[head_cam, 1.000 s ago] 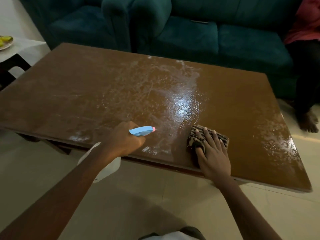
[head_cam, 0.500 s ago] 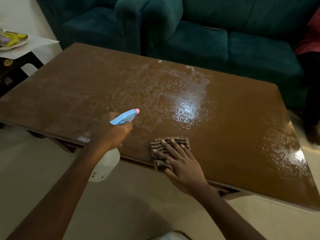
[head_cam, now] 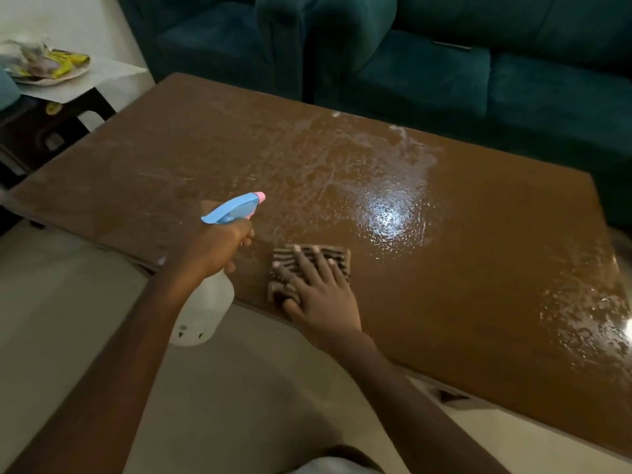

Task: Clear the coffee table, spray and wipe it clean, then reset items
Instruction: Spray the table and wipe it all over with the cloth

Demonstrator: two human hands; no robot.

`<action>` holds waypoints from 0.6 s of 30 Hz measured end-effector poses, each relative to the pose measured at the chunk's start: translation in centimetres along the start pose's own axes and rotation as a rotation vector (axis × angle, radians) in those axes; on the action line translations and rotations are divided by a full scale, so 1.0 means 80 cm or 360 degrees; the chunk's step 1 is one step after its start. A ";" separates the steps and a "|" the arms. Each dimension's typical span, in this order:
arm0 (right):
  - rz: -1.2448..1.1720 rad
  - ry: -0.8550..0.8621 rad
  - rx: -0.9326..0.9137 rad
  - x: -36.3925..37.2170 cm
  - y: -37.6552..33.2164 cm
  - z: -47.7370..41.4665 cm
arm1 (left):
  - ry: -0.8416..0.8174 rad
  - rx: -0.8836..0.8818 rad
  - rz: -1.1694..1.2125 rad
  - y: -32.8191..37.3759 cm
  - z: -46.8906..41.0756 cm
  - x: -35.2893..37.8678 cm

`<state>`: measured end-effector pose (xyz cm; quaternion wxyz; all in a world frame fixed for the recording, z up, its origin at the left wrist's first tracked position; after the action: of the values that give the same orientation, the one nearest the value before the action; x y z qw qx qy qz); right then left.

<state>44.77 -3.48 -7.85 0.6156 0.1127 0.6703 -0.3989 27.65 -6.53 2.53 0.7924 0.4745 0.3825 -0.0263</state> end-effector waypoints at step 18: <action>-0.0086 0.0133 0.0432 -0.067 0.162 0.103 | -0.0350 0.0167 -0.0458 0.106 -0.014 0.080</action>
<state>60.33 1.28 -7.45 0.5552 0.1934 0.6380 -0.4973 34.95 1.05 4.37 0.7917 0.4498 0.3556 -0.2109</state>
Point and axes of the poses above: each hand's wrist, its own z-axis away from the middle knuckle, its own x-axis out of the palm, y = z × x, the point moved 6 cm from there along -z, towards the middle knuckle, and after that the axes turned 8 degrees about -z, right-handed, at the moved point
